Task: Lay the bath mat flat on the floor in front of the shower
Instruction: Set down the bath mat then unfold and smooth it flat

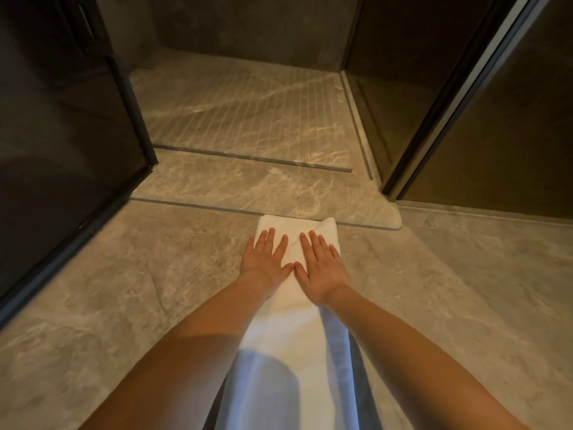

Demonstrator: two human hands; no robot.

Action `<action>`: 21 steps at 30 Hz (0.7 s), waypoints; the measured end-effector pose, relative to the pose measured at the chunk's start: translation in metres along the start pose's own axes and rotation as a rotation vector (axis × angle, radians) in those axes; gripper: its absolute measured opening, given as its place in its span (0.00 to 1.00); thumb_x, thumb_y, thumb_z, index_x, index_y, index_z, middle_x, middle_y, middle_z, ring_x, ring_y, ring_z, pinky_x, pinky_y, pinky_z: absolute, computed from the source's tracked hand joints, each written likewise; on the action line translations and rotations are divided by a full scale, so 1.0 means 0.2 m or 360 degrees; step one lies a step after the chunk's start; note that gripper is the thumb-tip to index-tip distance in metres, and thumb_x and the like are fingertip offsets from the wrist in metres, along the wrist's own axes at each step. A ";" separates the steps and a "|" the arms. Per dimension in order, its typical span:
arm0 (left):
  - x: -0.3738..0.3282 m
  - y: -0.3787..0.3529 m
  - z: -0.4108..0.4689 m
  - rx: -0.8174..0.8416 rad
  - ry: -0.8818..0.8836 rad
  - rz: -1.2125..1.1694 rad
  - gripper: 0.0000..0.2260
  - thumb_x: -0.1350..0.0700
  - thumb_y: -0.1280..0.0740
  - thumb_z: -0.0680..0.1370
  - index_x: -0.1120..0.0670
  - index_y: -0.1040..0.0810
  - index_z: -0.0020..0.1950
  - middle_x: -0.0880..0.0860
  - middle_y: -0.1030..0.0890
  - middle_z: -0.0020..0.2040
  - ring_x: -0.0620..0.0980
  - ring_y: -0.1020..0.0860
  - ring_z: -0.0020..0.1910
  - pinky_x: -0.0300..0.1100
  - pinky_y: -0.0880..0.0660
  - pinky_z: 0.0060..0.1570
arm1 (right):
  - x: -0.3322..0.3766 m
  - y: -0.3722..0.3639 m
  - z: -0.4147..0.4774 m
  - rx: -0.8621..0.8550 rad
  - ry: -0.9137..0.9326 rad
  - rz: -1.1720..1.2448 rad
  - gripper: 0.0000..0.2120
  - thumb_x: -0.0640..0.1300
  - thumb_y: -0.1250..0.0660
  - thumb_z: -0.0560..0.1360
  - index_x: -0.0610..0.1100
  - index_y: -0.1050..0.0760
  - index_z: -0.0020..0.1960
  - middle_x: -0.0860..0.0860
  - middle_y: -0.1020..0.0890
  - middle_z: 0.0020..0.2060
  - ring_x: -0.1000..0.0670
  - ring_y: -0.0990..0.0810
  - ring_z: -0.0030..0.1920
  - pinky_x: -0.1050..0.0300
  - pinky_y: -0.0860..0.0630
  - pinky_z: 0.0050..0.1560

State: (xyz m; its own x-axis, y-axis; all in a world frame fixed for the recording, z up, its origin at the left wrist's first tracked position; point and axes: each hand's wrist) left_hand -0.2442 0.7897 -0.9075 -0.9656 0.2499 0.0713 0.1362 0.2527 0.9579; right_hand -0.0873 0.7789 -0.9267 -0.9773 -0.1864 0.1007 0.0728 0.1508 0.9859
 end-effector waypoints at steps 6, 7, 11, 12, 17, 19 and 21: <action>0.12 0.01 -0.25 -0.0271 -0.0172 -0.0555 0.30 0.44 0.50 0.83 0.53 0.59 0.79 0.53 0.58 0.80 0.50 0.60 0.78 0.46 0.60 0.76 | 0.15 0.11 -0.22 -0.0130 0.0064 0.0274 0.30 0.54 0.54 0.83 0.43 0.58 0.80 0.47 0.56 0.79 0.50 0.59 0.78 0.54 0.60 0.77; 0.13 -0.04 -0.35 -0.0326 -0.0168 -0.0657 0.30 0.44 0.49 0.83 0.53 0.59 0.79 0.52 0.58 0.80 0.48 0.60 0.78 0.45 0.61 0.76 | 0.18 0.08 -0.33 -0.0181 0.0108 0.0385 0.30 0.55 0.54 0.83 0.44 0.58 0.80 0.50 0.56 0.79 0.52 0.60 0.78 0.57 0.62 0.76; 0.06 -0.28 -0.74 -0.0451 -0.0207 -0.0611 0.28 0.45 0.49 0.82 0.56 0.50 0.79 0.53 0.50 0.79 0.49 0.53 0.78 0.41 0.60 0.74 | 0.28 -0.06 -0.68 -0.0141 0.0204 0.0347 0.31 0.59 0.59 0.80 0.48 0.61 0.79 0.55 0.62 0.76 0.55 0.65 0.77 0.59 0.69 0.74; 0.04 -0.31 -0.79 -0.0472 -0.0250 -0.0552 0.28 0.46 0.49 0.81 0.58 0.45 0.78 0.55 0.46 0.78 0.52 0.49 0.77 0.43 0.57 0.74 | 0.29 -0.09 -0.71 -0.0129 0.0196 0.0293 0.31 0.58 0.59 0.80 0.48 0.62 0.79 0.55 0.63 0.76 0.54 0.65 0.77 0.57 0.69 0.74; 0.04 -0.42 -0.82 -0.0396 -0.0296 -0.0541 0.29 0.41 0.60 0.81 0.51 0.69 0.76 0.48 0.70 0.76 0.44 0.71 0.74 0.40 0.71 0.71 | 0.31 -0.16 -0.76 -0.0073 0.0152 0.0163 0.31 0.58 0.61 0.80 0.46 0.63 0.79 0.52 0.62 0.77 0.51 0.66 0.77 0.51 0.67 0.76; 0.05 -0.44 -0.80 -0.0364 -0.0302 -0.0589 0.29 0.39 0.61 0.80 0.48 0.71 0.75 0.46 0.71 0.76 0.42 0.71 0.74 0.39 0.69 0.72 | 0.31 -0.17 -0.76 -0.0069 0.0139 0.0168 0.32 0.58 0.62 0.80 0.46 0.62 0.79 0.52 0.62 0.77 0.52 0.66 0.77 0.51 0.66 0.76; 0.07 -0.44 -0.78 -0.0293 -0.0310 -0.0695 0.30 0.38 0.58 0.80 0.45 0.70 0.75 0.43 0.71 0.76 0.38 0.71 0.73 0.38 0.64 0.73 | 0.30 -0.18 -0.75 -0.0077 0.0133 0.0159 0.31 0.59 0.63 0.80 0.47 0.63 0.79 0.53 0.62 0.77 0.52 0.66 0.77 0.51 0.66 0.75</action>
State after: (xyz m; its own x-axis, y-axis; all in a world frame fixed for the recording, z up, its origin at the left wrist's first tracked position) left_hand -0.3034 0.6250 -0.9475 -0.8622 0.3316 -0.3830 -0.3293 0.2078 0.9211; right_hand -0.1189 0.6167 -0.9370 -0.9449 -0.2531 0.2076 0.1806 0.1258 0.9755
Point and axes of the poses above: each hand's wrist, its own z-axis towards the middle knuckle, its own y-axis out of the back of the hand, x = y × z
